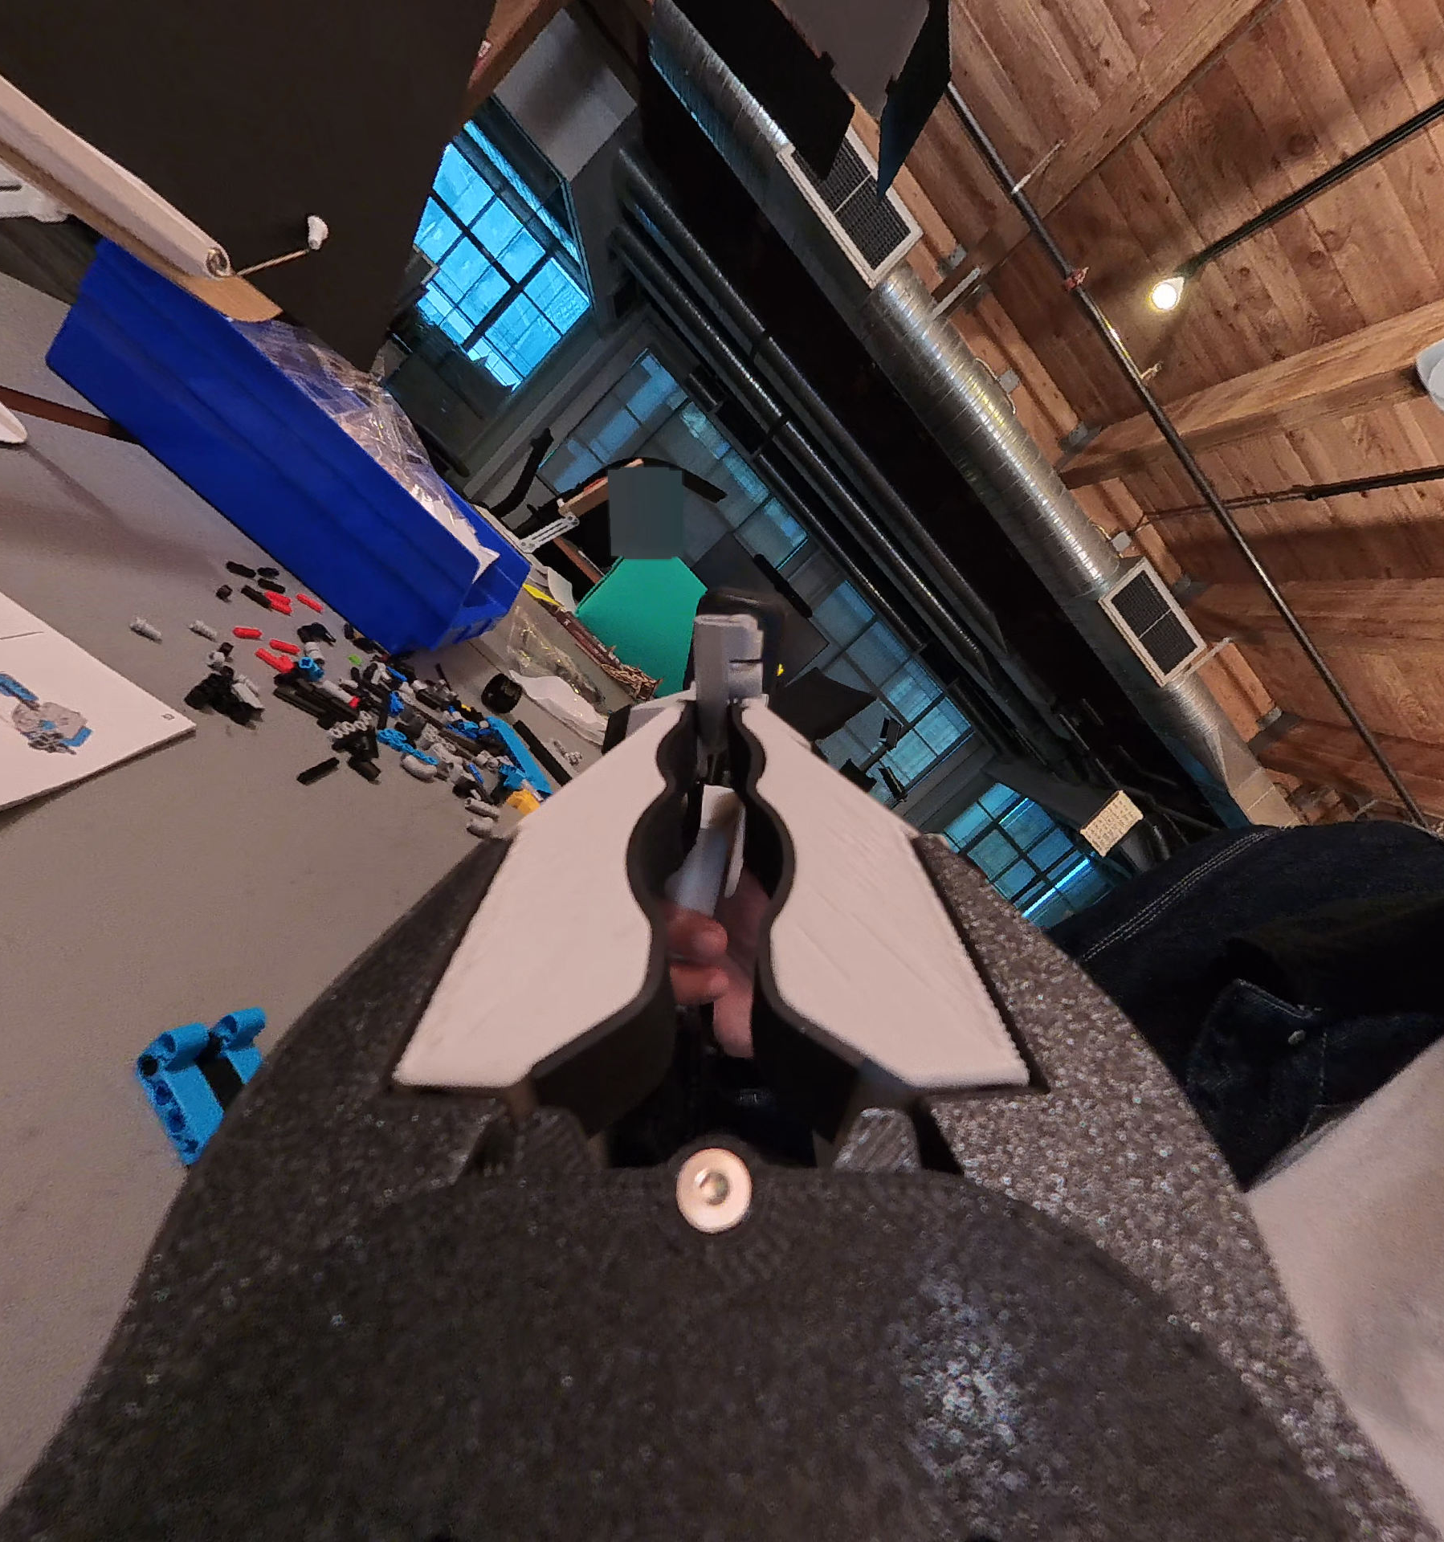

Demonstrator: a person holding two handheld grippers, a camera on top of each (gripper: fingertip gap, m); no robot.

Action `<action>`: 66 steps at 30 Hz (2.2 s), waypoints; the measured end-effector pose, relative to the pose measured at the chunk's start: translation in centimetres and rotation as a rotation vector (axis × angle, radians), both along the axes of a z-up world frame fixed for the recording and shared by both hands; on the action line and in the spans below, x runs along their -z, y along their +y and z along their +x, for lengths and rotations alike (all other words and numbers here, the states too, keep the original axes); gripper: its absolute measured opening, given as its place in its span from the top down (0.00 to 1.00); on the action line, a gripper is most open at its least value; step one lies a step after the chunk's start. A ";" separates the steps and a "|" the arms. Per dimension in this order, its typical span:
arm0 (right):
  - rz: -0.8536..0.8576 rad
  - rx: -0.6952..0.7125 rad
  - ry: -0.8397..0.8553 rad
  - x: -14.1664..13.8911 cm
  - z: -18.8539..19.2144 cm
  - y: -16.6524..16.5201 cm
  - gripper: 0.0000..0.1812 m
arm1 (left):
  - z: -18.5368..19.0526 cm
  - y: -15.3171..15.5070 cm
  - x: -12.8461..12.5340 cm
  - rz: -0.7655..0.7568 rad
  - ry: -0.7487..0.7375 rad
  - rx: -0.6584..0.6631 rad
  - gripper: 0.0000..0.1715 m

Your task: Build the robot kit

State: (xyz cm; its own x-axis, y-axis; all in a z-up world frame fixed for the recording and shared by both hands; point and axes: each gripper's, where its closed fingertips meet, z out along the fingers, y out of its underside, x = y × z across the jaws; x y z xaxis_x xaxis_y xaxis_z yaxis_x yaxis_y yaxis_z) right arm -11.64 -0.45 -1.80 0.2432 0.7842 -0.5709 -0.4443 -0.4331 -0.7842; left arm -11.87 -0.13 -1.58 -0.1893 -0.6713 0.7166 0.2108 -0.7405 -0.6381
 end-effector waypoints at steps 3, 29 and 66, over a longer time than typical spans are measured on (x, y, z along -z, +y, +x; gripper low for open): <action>-0.002 0.005 -0.022 0.2 0.0 0.1 0.98 | 0.0 0.1 0.2 -0.014 0.002 0.001 0.97; 0.507 0.564 -0.779 0.7 0.0 0.8 0.86 | -0.2 1.1 0.4 -0.250 -0.138 0.012 0.96; 0.585 0.511 -0.876 1.6 -1.5 -0.3 0.78 | -0.6 1.1 1.2 -0.188 -0.032 0.086 0.96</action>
State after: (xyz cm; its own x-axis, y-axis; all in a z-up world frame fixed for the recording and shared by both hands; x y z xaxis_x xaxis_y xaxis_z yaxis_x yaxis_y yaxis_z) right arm -13.09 -0.78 -3.42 0.7377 0.5687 0.3638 0.3290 0.1677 -0.9293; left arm -12.45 1.01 -2.81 -0.2652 -0.5069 0.8202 0.1597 -0.8620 -0.4811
